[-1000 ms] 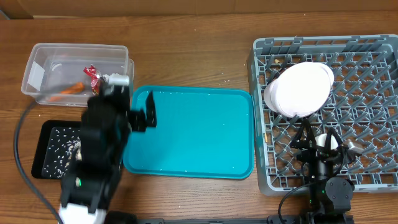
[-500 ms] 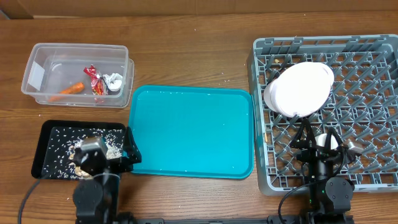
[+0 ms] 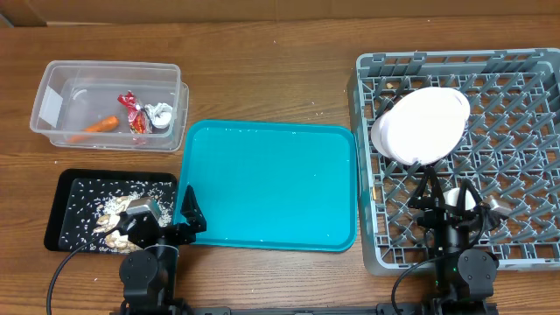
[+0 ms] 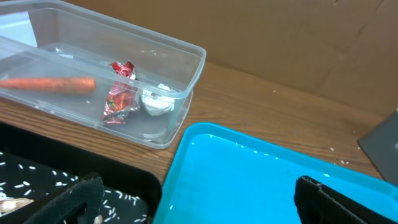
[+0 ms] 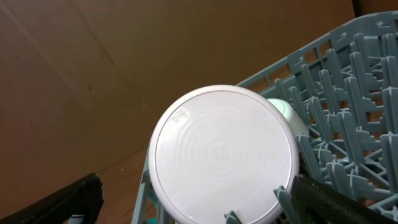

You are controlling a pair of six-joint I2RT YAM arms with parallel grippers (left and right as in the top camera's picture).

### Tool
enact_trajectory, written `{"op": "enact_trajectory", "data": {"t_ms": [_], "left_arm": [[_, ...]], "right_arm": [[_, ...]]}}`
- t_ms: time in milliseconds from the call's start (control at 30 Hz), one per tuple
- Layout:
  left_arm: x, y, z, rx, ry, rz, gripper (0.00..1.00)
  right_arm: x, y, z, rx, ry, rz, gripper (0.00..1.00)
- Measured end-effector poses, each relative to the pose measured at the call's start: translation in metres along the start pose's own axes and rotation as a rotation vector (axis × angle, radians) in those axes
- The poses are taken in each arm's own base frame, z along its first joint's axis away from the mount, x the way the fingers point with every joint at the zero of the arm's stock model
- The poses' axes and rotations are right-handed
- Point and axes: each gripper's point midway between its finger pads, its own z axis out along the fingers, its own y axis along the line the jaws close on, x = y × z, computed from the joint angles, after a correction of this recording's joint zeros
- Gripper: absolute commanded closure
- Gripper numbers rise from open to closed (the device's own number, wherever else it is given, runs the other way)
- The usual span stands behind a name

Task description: Sort waste into correct bins and load items into the dishwasher

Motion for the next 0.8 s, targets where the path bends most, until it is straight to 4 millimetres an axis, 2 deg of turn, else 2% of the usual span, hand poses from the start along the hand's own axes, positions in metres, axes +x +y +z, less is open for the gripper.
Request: {"op": "enact_trajectory", "data": {"t_ms": [800], "left_arm": [[0.0012,0.0001,0.0003,0.001,0.003,-0.014,0.00]], "right_arm": [[0.0001,0.0001,0.0000,-0.001,0.000,0.000,0.00]]}}
